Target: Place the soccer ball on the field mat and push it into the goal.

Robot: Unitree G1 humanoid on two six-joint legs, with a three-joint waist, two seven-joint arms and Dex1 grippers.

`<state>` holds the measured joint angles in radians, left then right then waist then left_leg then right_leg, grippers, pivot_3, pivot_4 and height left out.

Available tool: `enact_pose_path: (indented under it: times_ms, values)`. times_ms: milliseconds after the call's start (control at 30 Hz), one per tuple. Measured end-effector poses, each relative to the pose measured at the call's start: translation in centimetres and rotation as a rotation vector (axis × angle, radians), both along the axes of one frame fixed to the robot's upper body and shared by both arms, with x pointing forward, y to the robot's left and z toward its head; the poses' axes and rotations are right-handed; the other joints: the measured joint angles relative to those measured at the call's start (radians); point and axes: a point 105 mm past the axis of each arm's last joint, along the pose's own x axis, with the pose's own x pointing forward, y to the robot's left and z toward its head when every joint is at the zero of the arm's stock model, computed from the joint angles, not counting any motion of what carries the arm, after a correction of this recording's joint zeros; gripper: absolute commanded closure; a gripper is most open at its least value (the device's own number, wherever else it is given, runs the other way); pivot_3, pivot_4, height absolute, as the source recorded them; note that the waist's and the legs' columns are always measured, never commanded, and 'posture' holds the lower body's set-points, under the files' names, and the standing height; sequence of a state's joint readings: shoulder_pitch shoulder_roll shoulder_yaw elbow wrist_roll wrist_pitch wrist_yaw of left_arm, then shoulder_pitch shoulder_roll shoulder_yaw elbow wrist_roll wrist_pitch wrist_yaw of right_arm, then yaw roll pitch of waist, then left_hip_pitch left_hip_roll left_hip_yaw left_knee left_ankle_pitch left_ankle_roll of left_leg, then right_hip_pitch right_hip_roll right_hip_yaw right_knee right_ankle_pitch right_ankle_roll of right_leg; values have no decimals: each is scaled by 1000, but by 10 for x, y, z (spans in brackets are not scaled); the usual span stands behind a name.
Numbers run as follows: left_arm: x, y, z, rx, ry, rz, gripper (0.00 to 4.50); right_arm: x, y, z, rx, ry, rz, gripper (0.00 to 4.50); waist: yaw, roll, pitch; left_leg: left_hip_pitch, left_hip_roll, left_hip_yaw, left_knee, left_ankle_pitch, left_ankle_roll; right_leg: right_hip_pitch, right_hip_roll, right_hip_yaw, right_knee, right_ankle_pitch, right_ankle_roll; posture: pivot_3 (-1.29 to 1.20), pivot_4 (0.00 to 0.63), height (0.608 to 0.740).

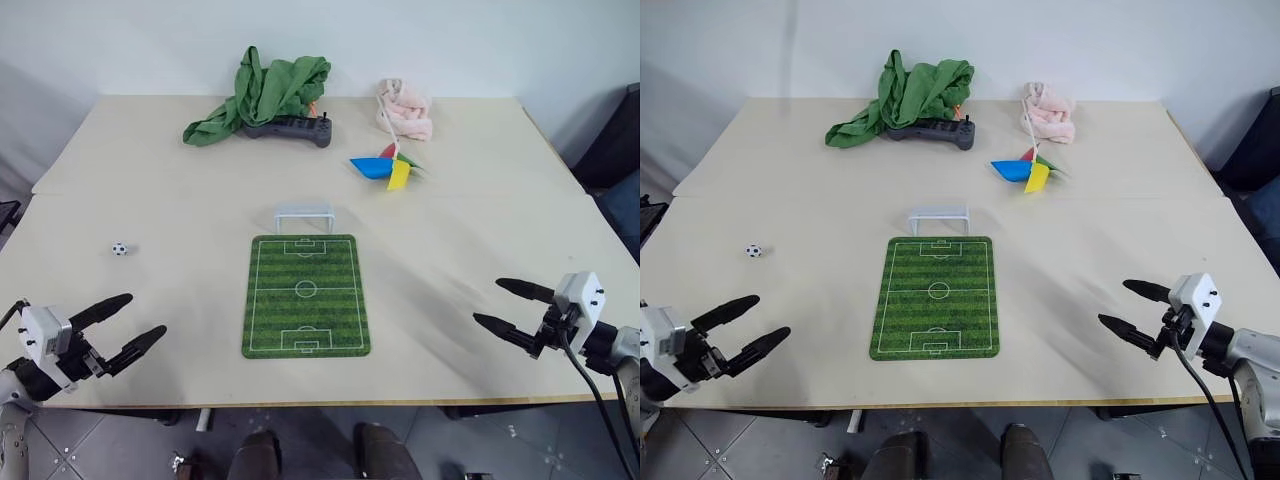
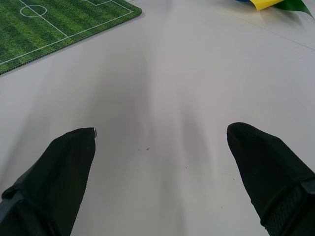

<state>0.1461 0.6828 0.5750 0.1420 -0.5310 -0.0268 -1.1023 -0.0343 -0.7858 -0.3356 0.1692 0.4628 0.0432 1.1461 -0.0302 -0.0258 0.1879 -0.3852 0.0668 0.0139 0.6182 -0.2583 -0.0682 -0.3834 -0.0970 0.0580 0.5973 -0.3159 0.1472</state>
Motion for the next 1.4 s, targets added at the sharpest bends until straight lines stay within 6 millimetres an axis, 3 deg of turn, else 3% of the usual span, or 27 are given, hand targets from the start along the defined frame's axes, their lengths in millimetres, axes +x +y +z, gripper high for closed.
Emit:
enact_pose_path:
  times_ms: [500,700,967,1133,1400]
  values:
    - [16,1,7,-19,65,66,18,-3,6,6,39,13,46,0,0,0,0,0,0,0,4,0,0,0,0,0,4,0,-1,0,150,740]
    - [31,-4,27,-26,-21,56,18,-9,12,20,86,-46,120,0,1,0,0,0,0,0,5,0,0,0,0,0,4,0,1,0,150,740]
    - [52,6,48,-12,-107,203,18,-18,24,28,134,-88,222,0,1,0,0,0,0,-1,5,0,0,0,0,0,5,4,7,0,150,740]
    - [86,34,49,-42,-46,457,18,-12,28,36,137,-129,229,0,3,0,0,0,0,-1,10,0,0,0,1,0,9,4,7,0,150,740]
    - [137,44,24,-43,131,628,18,-13,29,32,123,-112,219,0,6,0,0,-2,0,-1,9,-1,-1,-2,2,-1,11,6,13,0,150,740]
